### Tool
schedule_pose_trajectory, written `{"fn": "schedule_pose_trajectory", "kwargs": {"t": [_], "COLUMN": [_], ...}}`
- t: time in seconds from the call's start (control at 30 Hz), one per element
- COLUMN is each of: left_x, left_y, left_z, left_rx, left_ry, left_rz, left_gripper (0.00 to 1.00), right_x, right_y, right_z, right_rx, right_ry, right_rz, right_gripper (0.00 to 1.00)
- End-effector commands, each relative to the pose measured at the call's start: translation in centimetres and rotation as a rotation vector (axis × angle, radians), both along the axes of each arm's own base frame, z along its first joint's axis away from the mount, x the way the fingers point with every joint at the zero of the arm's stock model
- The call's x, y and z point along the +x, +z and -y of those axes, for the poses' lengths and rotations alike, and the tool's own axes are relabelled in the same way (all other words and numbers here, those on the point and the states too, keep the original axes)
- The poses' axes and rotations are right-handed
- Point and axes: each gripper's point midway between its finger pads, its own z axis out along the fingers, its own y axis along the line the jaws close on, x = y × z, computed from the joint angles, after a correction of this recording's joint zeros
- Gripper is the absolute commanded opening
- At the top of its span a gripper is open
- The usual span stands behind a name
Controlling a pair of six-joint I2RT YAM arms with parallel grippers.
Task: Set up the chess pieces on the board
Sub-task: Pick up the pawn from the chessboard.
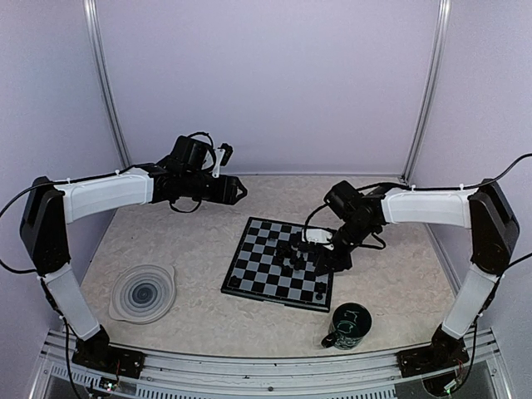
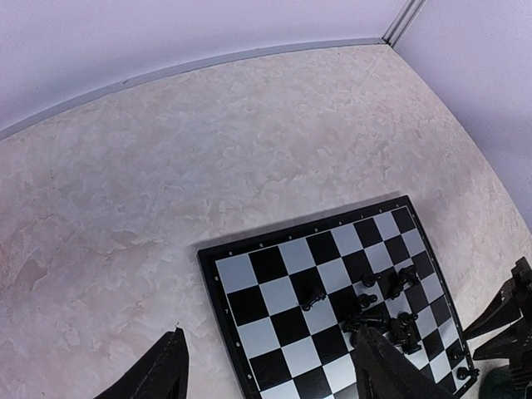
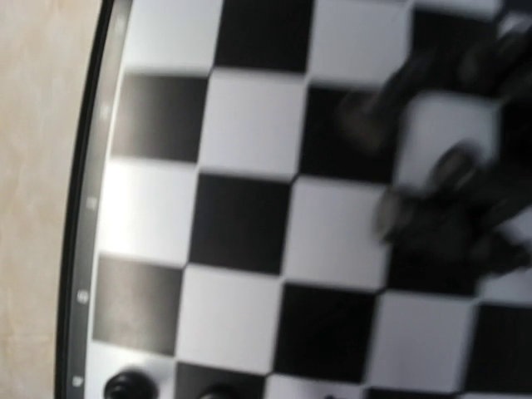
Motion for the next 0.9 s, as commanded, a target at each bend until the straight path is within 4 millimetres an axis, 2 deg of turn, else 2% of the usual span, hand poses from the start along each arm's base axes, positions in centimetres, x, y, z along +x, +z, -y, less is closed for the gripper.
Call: {"fn": "schedule_pose_trajectory", "kwargs": {"t": [0.0, 0.07, 0.17, 0.27, 0.33, 0.87], "left_x": [0.0, -0.1, -0.1, -0.1, -0.1, -0.3], "left_y": [0.5, 0.5, 0.5, 0.4, 0.5, 0.6], "left_z": [0.6, 0.7, 0.7, 0.7, 0.7, 0.9], "left_rx": [0.000, -0.001, 0.001, 0.005, 0.004, -0.003], "left_ry": [-0.020, -0.022, -0.022, -0.024, -0.024, -0.031], "left_rz": [0.005, 0.006, 0.005, 0.006, 0.007, 0.003], "left_gripper": [0.68, 0.68, 0.68, 0.68, 0.68, 0.68], "right_x": [1.9, 3.7, 6.2, 7.3, 7.6, 8.7], "right_y": [3.2, 3.4, 2.4, 1.1, 0.4, -1.3], "right_z": [-0.5, -1.0, -1.5, -1.9, -2.1, -3.5], "right_rx": [0.049, 0.050, 0.024, 0.015, 0.010, 0.006], "right_ry": [0.005, -0.036, -0.103, -0.123, -0.115, -0.100], "right_rz": [0.053, 0.084, 0.107, 0.096, 0.092, 0.048], "right_gripper": [0.30, 0.29, 0.24, 0.21, 0.20, 0.23]}}
